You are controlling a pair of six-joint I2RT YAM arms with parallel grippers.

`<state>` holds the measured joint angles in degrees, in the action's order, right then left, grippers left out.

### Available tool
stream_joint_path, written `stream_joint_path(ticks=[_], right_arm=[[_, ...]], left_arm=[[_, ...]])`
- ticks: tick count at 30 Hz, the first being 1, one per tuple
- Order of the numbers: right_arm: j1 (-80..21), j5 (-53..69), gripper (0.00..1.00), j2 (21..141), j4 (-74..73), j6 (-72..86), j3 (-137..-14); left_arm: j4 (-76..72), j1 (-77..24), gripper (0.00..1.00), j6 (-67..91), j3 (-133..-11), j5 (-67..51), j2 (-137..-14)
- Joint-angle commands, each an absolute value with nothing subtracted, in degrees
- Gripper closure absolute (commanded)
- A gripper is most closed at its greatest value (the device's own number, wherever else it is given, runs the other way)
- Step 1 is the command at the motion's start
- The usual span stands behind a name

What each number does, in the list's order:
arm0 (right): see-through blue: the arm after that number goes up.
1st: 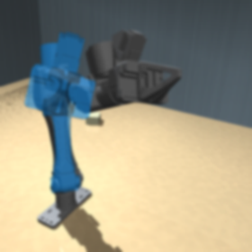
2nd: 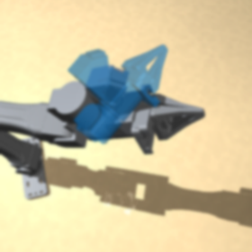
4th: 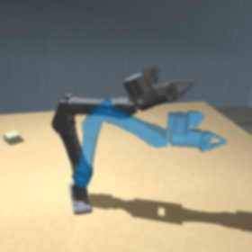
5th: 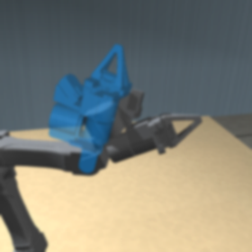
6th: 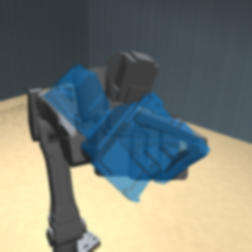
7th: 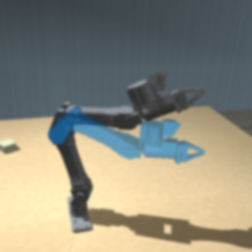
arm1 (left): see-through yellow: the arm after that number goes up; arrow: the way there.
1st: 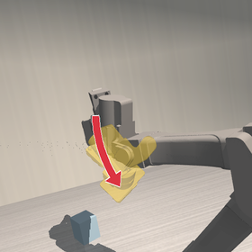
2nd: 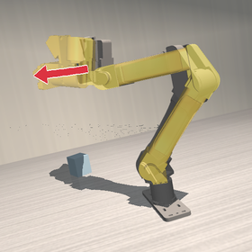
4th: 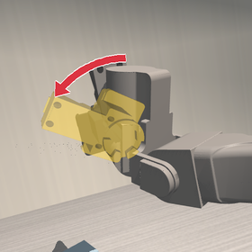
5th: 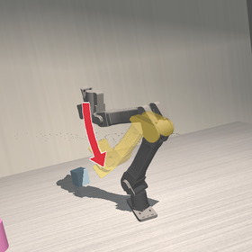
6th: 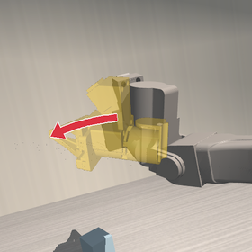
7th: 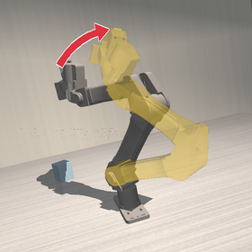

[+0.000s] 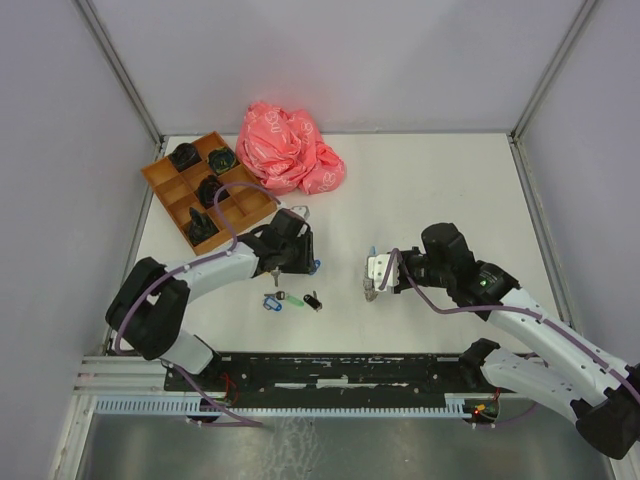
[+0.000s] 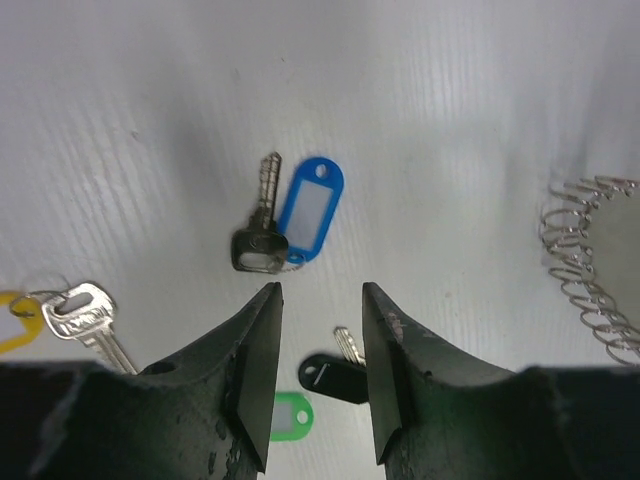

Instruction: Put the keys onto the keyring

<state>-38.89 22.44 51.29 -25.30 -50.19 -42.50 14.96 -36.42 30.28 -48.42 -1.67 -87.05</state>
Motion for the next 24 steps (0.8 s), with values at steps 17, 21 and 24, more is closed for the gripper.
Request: stream_joint_path(ticks=[17,21,24], right_arm=[[-39.75,24.08,0.99,50.01,-20.83,-48.96,-42.46],[-39.81,24.03,0.99,49.85,-20.93,-48.96,-42.45],[-39.9,23.99,0.99,49.83,-20.75,-48.97,-42.36]], left_arm=[[22.76,-54.24,0.65,42.32,-45.69,4.17,-82.27],[22.65,-55.35,0.67,42.32,-46.14,5.23,-84.33],[23.33,-55.57,0.68,42.31,-46.27,6.6,-84.54]])
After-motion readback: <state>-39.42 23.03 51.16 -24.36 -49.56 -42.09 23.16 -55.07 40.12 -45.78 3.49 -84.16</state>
